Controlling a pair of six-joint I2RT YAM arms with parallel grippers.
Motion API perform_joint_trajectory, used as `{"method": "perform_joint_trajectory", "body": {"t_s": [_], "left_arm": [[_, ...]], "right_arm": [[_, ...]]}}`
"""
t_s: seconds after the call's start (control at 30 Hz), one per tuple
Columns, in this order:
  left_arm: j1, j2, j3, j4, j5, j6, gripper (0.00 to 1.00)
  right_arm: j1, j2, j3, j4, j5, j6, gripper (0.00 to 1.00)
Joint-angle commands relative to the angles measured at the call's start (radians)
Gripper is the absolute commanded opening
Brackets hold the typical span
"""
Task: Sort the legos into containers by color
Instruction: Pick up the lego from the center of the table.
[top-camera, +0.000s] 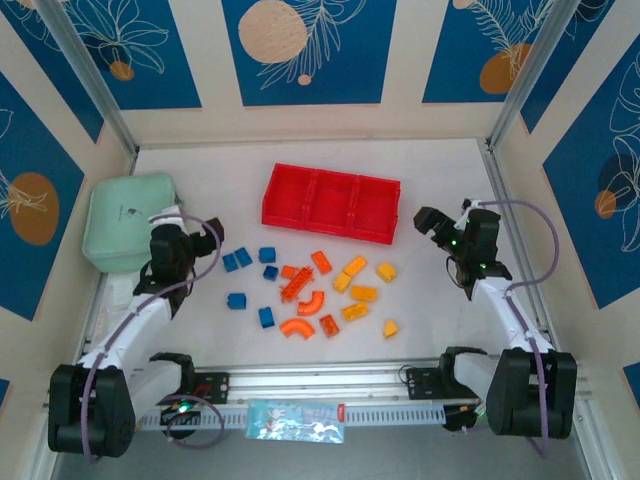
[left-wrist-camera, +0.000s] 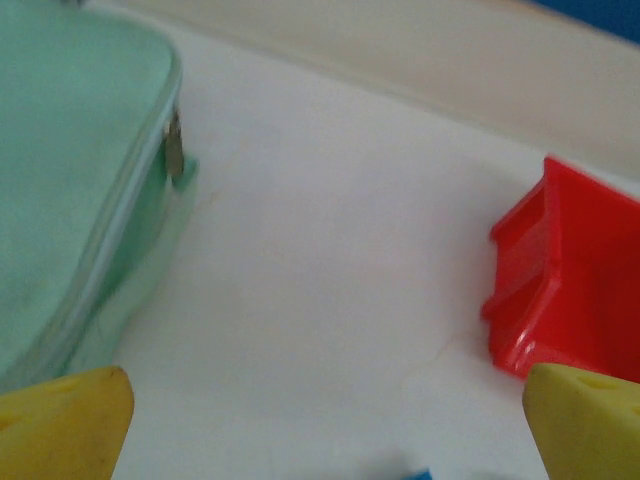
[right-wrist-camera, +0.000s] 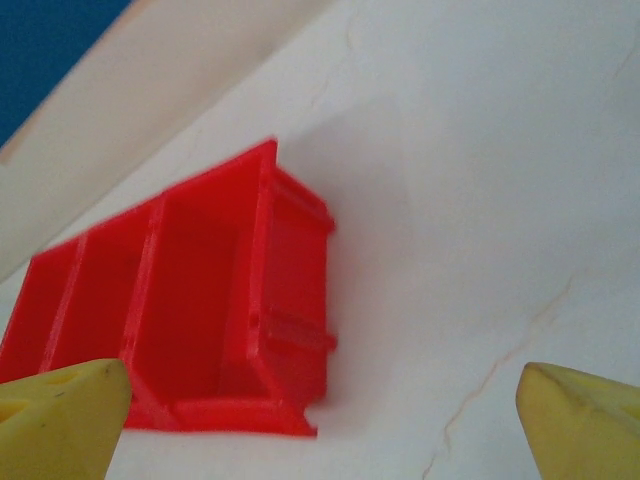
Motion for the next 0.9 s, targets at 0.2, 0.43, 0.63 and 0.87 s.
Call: {"method": "perform_joint_trajectory", "body": {"t_s": [0.2,0.43,0.63,0.87], "left_arm": [[-0.002,-0.116,0.102,-0.392,0.224,-0.13,0.99],[-0.129,-0.135,0.164,-0.558,0.237,-0.132,0.99],[-0.324,-0.024,0.254,-0.618,0.131,-0.117,0.99],[-0.457,0.246,0.44,-0.697,0.033,-0.058,0.96]], "right_arm": [[0.222,0.003,0.085,-0.212,-0.017,-0.064,0.99],[0.393,0.047,0.118,-0.264,-0.029,-0.083,0.99],[0.54,0.106,0.139,-0.261,-0.014,-0.091,0.99],[0.652,0.194,0.148,-0.186,-0.027,-0.124,0.99]]}}
